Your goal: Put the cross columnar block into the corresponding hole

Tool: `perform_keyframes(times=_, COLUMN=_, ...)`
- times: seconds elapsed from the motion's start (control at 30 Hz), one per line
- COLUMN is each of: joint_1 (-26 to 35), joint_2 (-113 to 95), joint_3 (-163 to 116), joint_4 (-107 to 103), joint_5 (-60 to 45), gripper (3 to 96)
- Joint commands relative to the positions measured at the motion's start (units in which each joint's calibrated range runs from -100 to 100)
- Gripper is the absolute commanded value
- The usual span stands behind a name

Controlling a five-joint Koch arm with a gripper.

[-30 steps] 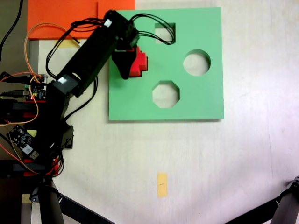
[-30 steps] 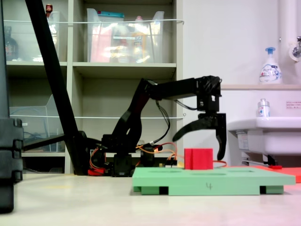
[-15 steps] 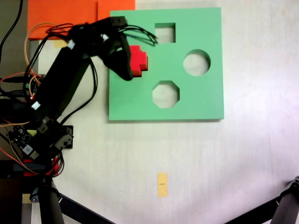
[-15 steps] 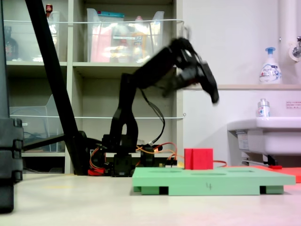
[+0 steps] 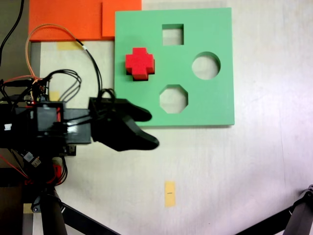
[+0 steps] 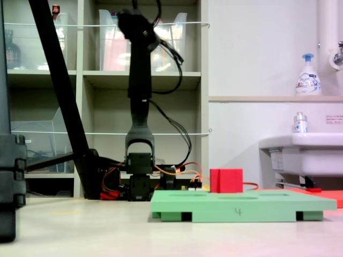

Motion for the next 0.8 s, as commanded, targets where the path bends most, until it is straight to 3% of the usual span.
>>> perform_keyframes(times=0.03, joint_1=-2.5, joint_2=-18.0, joint_3=-31.3, joint_4=31.0, joint_5=-2.6, gripper=57.1)
perform_keyframes(times=0.13, joint_1=-2.5, joint_2=-30.8, joint_3=-64.3, joint_4=61.6, joint_5=-5.0, gripper=53.0)
perform_keyframes(times=0.33, joint_1=-1.2, joint_2=-36.1, joint_3=-115.7, joint_4=98.0, joint_5=-14.5, gripper=49.7)
perform_keyframes(times=0.47, joint_1=-1.2, joint_2=-36.1, joint_3=-137.3, joint_4=99.5, joint_5=-17.4, gripper=49.4)
perform_keyframes(times=0.57, joint_1=-0.6, joint_2=-36.1, joint_3=-137.3, joint_4=99.4, joint_5=-18.1, gripper=49.1)
perform_keyframes(times=0.67, joint_1=-0.3, joint_2=-36.1, joint_3=-137.3, joint_4=86.7, joint_5=-18.2, gripper=49.1)
perform_keyframes(times=0.73, joint_1=-0.1, joint_2=-36.1, joint_3=-137.3, joint_4=85.2, joint_5=-18.3, gripper=45.3)
perform_keyframes(times=0.8, joint_1=-0.1, joint_2=-36.1, joint_3=-137.3, joint_4=85.1, joint_5=-18.2, gripper=49.5)
